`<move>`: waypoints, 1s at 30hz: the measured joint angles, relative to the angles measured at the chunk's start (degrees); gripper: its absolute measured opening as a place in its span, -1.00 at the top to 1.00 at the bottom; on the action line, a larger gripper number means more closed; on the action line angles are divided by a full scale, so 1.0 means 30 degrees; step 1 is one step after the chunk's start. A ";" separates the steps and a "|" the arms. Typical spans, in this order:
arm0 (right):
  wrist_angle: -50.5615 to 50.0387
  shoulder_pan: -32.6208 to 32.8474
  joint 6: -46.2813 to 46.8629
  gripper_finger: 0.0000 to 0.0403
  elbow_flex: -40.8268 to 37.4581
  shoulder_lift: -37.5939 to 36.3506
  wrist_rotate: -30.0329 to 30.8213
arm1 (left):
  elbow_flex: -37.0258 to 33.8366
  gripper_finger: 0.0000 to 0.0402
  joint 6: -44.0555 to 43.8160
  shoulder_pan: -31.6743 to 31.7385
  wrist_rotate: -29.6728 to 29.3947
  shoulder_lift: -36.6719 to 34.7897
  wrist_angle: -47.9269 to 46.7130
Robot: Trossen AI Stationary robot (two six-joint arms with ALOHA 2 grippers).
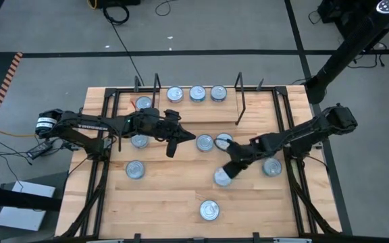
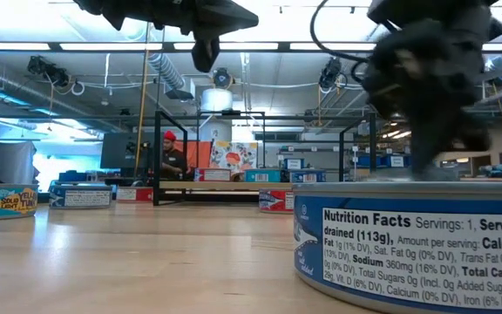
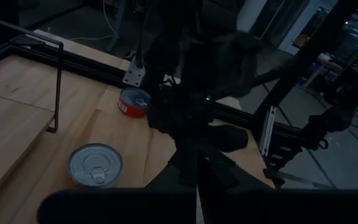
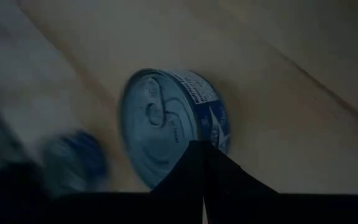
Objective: Stack canned seafood by type on shelf
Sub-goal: Put the blue tuna can on the shelf
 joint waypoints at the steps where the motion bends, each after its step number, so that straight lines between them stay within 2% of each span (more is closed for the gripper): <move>1: 0.0591 -0.0192 0.0217 0.99 0.0064 0.0000 0.0086 | 0.0004 1.00 0.0011 0.0000 0.0025 -0.0130 -0.0121; 6: 0.1391 -0.1059 0.0526 0.99 0.0751 -0.0001 0.1256 | 0.0022 1.00 0.0192 0.0000 0.0375 -0.0479 -0.0009; 15: 0.1401 -0.2230 0.1079 0.99 0.2213 -0.0036 0.1467 | 0.0022 1.00 0.1016 0.0498 0.0491 -0.1170 -0.0061; 19: 0.1403 -0.2983 0.0742 0.99 0.3084 -0.0036 0.2187 | 0.0022 1.00 0.1013 0.0746 0.0506 -0.1240 -0.0095; 21: 0.1421 -0.3327 -0.0692 0.99 0.3292 -0.0036 0.2254 | 0.0015 1.00 0.1037 0.0750 0.0510 -0.1293 -0.0074; 24: 0.1427 -0.3265 -0.4651 0.94 0.3669 -0.0036 0.2084 | 0.0015 1.00 0.1129 0.0750 0.0517 -0.1319 -0.0055; 27: 0.1116 -0.2577 -0.8459 0.83 0.3888 -0.0036 0.1031 | 0.0015 1.00 0.1361 0.0750 0.0692 -0.1319 -0.0127; 30: 0.0801 -0.1569 -1.0803 0.71 0.3941 0.0166 0.0372 | 0.0015 1.00 0.1617 0.0750 0.0749 -0.1319 -0.0467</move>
